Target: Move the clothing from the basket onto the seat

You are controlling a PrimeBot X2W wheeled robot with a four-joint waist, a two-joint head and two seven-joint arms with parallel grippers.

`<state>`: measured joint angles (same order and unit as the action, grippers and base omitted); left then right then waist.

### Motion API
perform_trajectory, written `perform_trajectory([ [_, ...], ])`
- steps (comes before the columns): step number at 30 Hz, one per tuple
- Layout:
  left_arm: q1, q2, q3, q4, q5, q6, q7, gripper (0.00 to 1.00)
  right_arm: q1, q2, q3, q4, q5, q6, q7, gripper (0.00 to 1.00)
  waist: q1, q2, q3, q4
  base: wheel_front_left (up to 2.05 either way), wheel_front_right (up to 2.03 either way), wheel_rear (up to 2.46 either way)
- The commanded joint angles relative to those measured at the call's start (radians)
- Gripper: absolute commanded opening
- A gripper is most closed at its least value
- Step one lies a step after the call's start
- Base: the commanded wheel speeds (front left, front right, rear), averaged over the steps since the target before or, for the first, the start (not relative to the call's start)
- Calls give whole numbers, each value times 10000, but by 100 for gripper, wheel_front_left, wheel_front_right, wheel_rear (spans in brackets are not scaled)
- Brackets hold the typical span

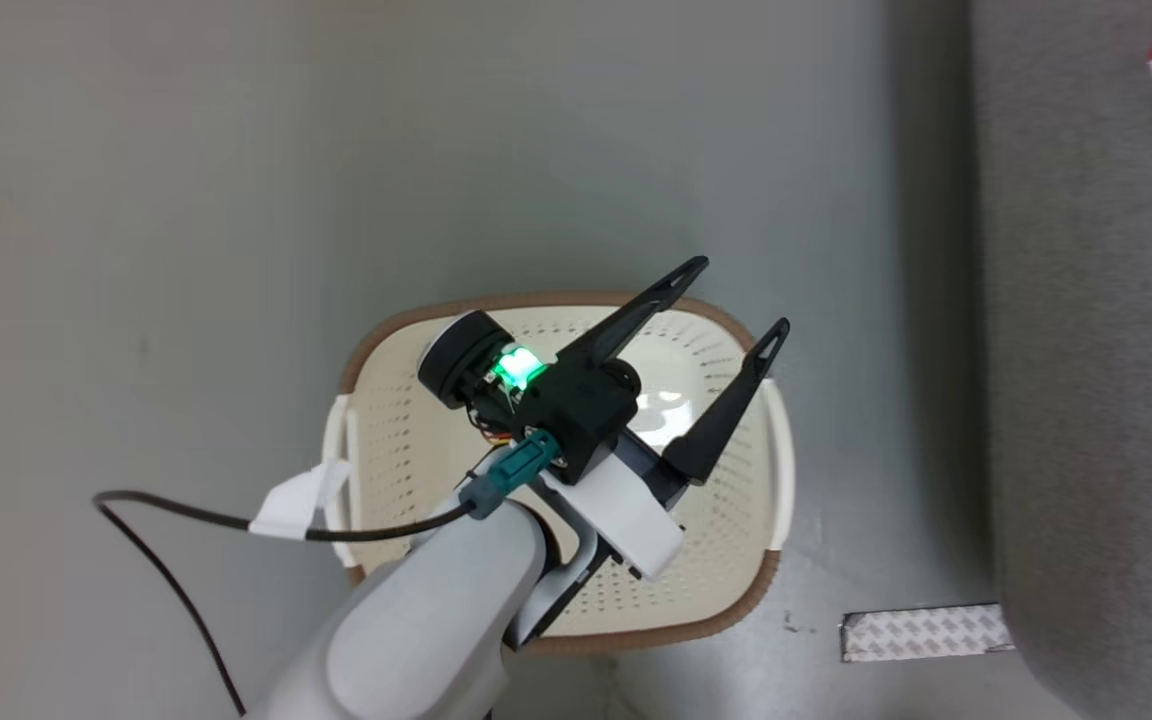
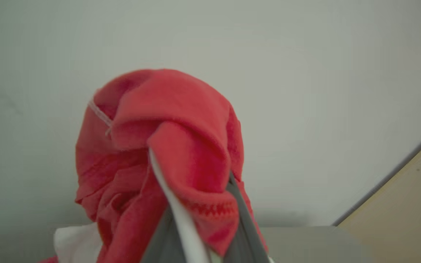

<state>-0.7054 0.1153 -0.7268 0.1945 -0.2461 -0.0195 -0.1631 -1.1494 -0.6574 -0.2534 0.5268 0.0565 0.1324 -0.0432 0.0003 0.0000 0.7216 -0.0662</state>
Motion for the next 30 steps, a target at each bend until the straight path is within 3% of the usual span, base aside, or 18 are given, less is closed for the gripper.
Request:
perform_trajectory([
  [1, -87, 7, 9, 108, 69, 29, -160, 100, 73, -27, -291, 533, -153, -34, 128, 0, -3, 0, 327, 422, 0, 0, 0],
  [9, 219, 45, 146, 451, -142, 302, -397, 100, 956, 654, -1842, 3026, -1174, -34, 402, 2, -3, 0, -45, 506, 0, 0, 0],
  [11, 320, 24, 165, 499, -193, 360, -422, 100, 1083, 879, -2112, 3354, -1336, -34, 285, 42, -3, 0, -209, 469, 0, 0, 0],
  [12, 370, 22, 163, 533, -223, 373, -440, 100, 1119, 970, -2176, 3485, -1424, -34, 232, 82, -3, 0, -301, 441, 0, 0, 0],
  [13, 409, 31, 171, 575, -253, 395, -449, 100, 1124, 1061, -2272, 3586, -1489, -34, 189, 100, -3, 0, -401, 404, 0, 0, 0],
  [22, 915, 102, 338, 957, -669, 559, -574, 100, 1680, 1565, -2230, 4059, -2156, -34, -340, 100, -3, 0, -1805, 3, 0, 0, 0],
  [30, 2012, 142, 1025, 1256, -1433, 916, -883, 100, 3312, 1782, -1262, 3864, -1480, -34, -1748, 100, -3, 0, -3555, -9, 0, 0, 0],
])
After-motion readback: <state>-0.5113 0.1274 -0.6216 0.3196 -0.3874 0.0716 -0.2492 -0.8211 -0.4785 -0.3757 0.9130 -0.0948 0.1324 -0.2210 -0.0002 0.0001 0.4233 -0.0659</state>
